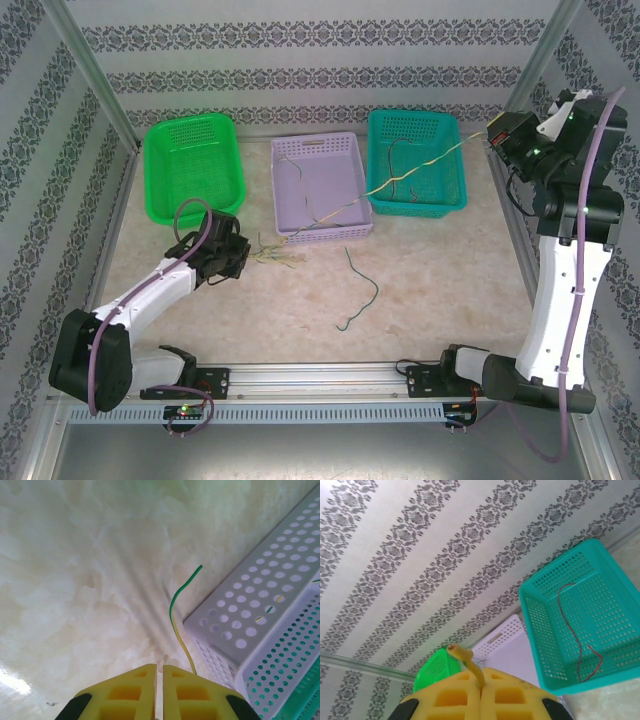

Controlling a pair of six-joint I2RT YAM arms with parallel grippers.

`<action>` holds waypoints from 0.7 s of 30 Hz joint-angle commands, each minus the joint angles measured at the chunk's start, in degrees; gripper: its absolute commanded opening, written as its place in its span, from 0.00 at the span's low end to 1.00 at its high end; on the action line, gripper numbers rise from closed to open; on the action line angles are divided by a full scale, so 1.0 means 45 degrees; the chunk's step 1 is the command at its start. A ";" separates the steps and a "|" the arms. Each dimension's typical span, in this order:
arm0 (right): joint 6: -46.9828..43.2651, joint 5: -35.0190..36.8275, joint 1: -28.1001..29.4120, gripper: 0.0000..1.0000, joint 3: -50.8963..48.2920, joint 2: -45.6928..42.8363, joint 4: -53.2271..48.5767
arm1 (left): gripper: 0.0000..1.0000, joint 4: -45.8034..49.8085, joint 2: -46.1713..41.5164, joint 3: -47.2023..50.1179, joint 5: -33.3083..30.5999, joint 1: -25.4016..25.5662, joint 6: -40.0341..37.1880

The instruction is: Untangle the cables

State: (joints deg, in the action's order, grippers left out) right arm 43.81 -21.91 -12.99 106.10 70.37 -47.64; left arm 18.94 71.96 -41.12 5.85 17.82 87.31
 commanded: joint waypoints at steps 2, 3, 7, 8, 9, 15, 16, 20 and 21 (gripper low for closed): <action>0.0625 0.3760 -0.1636 0.00 0.1754 -0.0213 0.6100 | 0.00 0.4960 0.0939 0.1192 -0.3738 -0.1178 -0.0974; 0.0771 0.3745 -0.1710 0.00 0.1835 -0.0165 0.6143 | 0.00 0.5045 0.0965 0.1226 -0.3779 -0.1203 -0.0972; 0.1436 0.3653 -0.2174 0.00 0.1965 -0.0073 0.6474 | 0.00 0.5147 0.0710 0.1586 -0.3819 -0.1491 -0.0859; 0.1538 0.3601 -0.2298 0.00 0.2015 -0.0037 0.6538 | 0.00 0.5130 0.0588 0.1689 -0.3802 -0.1580 -0.0843; 0.1697 0.3489 -0.2379 0.00 0.2044 -0.0012 0.6675 | 0.00 0.5163 0.0468 0.1784 -0.3781 -0.1686 -0.0860; 0.2296 0.2704 -0.2364 0.00 0.1715 0.0080 0.6973 | 0.00 0.5101 0.0118 0.2065 -0.3545 -0.1974 -0.1039; 0.2497 0.2492 -0.2217 0.00 0.1442 0.0030 0.7033 | 0.00 0.5007 0.0083 0.2005 -0.3399 -0.1969 -0.1040; 0.2482 0.1690 -0.0760 0.00 -0.0072 -0.0419 0.6584 | 0.00 0.4628 -0.0307 0.1474 -0.2877 -0.1875 -0.1211; 0.2394 0.1638 -0.0261 0.00 -0.0743 -0.0733 0.6456 | 0.00 0.4694 -0.0462 0.1258 -0.2891 -0.1788 -0.1246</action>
State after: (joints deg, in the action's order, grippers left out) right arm 53.74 -14.37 -17.56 107.18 68.75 -22.06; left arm 33.19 70.98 -33.95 -4.16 9.23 83.94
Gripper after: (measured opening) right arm 0.062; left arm 0.087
